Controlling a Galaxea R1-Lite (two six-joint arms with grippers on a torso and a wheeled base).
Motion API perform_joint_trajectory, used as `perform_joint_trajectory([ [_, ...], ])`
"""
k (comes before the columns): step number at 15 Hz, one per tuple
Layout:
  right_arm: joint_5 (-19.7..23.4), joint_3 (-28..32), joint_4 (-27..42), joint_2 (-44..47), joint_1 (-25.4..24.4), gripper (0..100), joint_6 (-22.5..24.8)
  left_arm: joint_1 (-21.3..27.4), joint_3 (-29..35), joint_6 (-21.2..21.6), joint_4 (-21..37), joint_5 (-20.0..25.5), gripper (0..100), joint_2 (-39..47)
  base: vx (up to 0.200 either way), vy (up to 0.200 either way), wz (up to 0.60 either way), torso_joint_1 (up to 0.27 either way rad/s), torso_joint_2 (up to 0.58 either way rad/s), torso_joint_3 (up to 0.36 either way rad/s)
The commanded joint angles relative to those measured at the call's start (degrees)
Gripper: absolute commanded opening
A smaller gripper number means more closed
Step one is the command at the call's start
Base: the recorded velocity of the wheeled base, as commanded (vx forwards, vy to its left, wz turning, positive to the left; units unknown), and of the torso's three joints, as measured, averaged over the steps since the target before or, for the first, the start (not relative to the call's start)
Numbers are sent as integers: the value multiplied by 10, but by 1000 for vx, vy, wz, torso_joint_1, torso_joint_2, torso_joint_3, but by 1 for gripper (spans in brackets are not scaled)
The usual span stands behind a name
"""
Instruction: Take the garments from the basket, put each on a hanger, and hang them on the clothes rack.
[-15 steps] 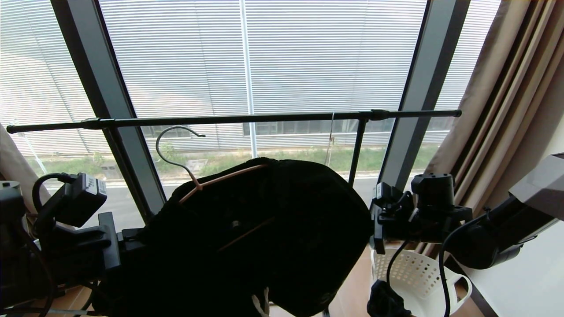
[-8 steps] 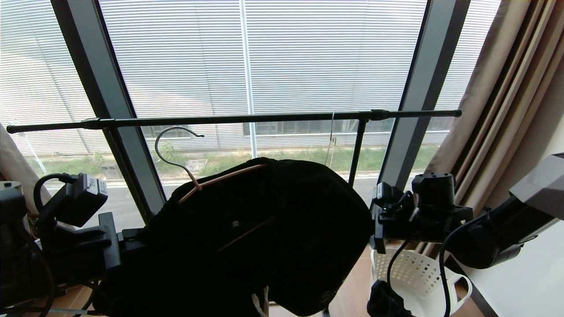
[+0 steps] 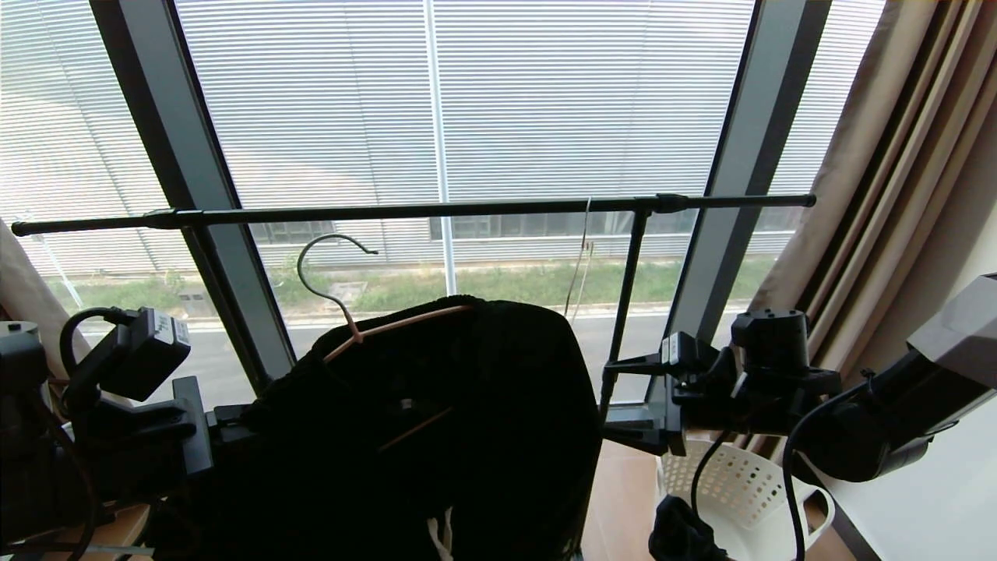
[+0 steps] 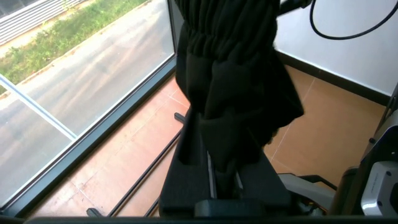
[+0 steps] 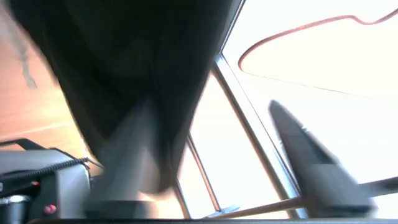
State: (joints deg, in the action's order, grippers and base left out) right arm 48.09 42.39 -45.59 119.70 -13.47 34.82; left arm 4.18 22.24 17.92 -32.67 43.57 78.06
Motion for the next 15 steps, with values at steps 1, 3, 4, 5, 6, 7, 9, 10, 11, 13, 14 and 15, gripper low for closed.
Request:
perform_joint_trajectory([
  [1, 2, -3, 0, -3, 0, 100, 18, -6, 1, -1, -1, 0, 0, 1, 0, 0, 0, 0, 0, 0],
  [3, 2, -1, 1, -10, -1, 100, 17, -8, 1, 0, -1, 0, 0, 5, 0, 0, 0, 0, 0, 0],
  [4, -3, 2, 1, -12, -2, 100, 16, -8, 2, 0, -1, 0, 0, 6, 0, 0, 0, 0, 0, 0],
  [5, -32, 2, 1, -29, -8, 100, 4, -11, 3, 0, -2, 0, 0, 7, 0, 0, 0, 0, 0, 0],
  [6, -73, -4, -1, -47, -23, 100, -3, -12, 4, 0, -2, 0, 0, 6, 0, 0, 0, 0, 0, 0],
  [7, -105, -8, -2, -61, -38, 100, -4, -12, 3, 0, -2, -1, 0, 4, 0, 0, 0, 0, 0, 0],
  [9, -134, -7, -2, -76, -45, 100, -8, -13, 4, 0, -2, -1, 0, 7, 0, 0, 0, 0, 0, 0],
  [10, -145, -6, -2, -86, -45, 100, -12, -14, 4, 0, -2, -1, 0, 12, 0, 0, 0, 0, 0, 0],
  [11, -148, -5, -2, -96, -45, 100, -19, -15, 4, 1, -2, -1, 0, 16, 0, 0, 0, 0, 0, 0],
  [13, -150, 2, -2, -119, -45, 100, -76, -15, 5, 0, -2, -2, 0, 20, 0, 0, 0, 0, 0, 0],
  [14, -154, 5, -2, -128, -45, 100, -99, -15, 5, 1, -2, -2, 0, 20, 0, 0, 0, 0, 0, 0],
  [15, -163, 13, -2, -137, -47, 100, -139, -15, 5, 0, -5, -2, 0, 21, 0, 0, 0, 0, 0, 0],
])
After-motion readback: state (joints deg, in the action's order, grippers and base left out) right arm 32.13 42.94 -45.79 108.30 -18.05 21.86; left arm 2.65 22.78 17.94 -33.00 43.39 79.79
